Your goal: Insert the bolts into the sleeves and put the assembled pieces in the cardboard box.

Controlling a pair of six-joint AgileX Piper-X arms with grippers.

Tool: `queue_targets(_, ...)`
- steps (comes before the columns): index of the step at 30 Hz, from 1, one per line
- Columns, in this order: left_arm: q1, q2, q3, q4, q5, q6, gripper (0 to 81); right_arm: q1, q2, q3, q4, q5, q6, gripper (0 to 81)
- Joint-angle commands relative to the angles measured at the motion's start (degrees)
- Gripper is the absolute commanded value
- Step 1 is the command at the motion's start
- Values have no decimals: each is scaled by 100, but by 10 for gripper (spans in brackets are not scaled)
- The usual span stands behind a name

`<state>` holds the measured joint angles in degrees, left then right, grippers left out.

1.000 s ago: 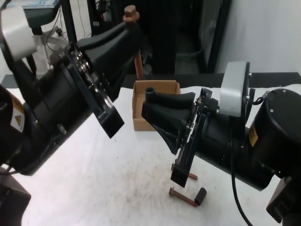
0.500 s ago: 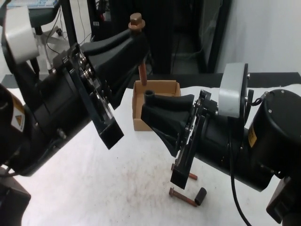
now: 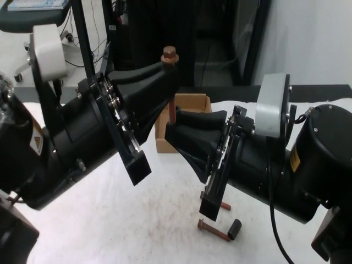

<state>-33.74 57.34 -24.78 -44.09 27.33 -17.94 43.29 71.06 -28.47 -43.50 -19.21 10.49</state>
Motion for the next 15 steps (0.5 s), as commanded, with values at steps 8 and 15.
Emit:
queue_targets(8,14,-5,-38,-69,-217,-49,0,16,-20,-50,443,-124,-19,9)
queue_targets(15,14,-5,-38,-69,-217,-49,0,16,-20,-50,119,-124,-19,9)
